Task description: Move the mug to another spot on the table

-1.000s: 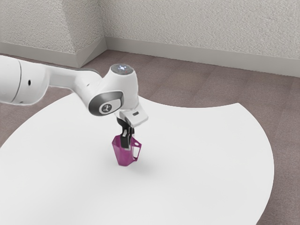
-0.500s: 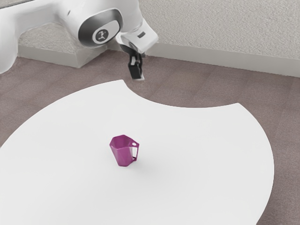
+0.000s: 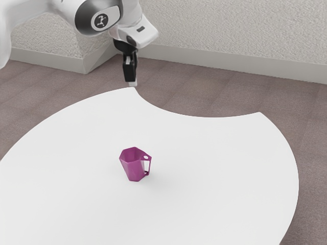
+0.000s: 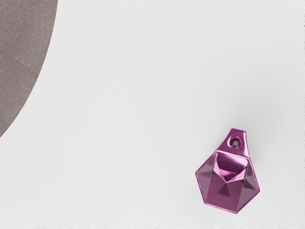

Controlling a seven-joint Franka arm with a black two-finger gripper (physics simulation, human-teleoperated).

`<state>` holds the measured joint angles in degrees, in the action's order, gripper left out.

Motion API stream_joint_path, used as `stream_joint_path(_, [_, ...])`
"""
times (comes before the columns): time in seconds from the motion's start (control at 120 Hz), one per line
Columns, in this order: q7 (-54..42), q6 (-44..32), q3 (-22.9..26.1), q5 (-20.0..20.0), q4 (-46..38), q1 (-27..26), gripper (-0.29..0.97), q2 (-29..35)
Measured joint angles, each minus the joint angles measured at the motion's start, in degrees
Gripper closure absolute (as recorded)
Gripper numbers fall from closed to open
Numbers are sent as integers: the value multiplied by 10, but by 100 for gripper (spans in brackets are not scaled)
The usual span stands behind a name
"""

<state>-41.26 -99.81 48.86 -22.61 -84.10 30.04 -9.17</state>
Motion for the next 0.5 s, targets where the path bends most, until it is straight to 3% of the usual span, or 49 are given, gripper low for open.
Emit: stream_joint_path(0.5, [-1,12,0,0,0,0,0,0])
